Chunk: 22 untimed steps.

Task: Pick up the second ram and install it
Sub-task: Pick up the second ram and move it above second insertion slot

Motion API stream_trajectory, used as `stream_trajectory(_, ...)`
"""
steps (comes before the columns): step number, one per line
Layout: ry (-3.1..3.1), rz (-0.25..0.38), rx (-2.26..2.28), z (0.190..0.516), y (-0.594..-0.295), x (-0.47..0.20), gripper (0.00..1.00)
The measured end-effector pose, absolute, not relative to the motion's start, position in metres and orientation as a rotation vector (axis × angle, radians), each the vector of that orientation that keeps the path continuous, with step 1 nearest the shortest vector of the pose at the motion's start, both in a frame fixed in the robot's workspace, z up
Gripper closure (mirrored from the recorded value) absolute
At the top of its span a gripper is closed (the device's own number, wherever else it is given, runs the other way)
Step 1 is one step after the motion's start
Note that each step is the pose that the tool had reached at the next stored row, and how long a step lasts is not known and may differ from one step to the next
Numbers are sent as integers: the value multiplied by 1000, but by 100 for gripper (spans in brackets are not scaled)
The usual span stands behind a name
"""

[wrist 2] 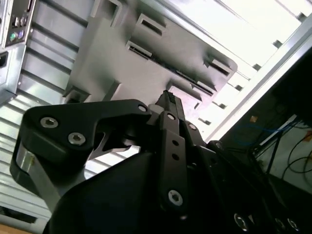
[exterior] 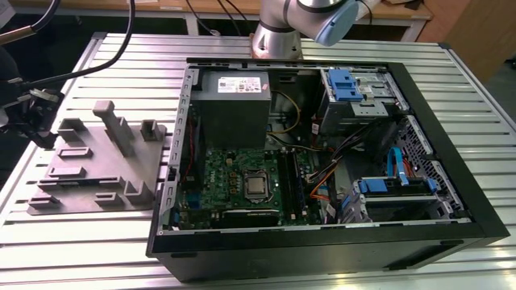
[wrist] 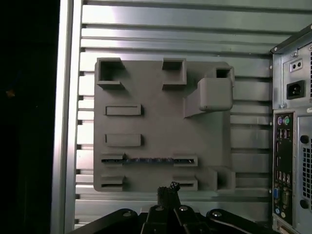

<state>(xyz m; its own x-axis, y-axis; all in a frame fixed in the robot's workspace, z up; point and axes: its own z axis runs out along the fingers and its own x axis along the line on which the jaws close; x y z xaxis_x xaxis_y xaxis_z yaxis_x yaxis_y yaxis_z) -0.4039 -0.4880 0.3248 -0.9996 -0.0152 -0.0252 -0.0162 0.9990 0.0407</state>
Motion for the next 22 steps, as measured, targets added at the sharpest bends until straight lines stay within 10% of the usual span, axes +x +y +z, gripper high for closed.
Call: stream_trajectory(22, 3082, -49, -524, 324, -488, -404, 90)
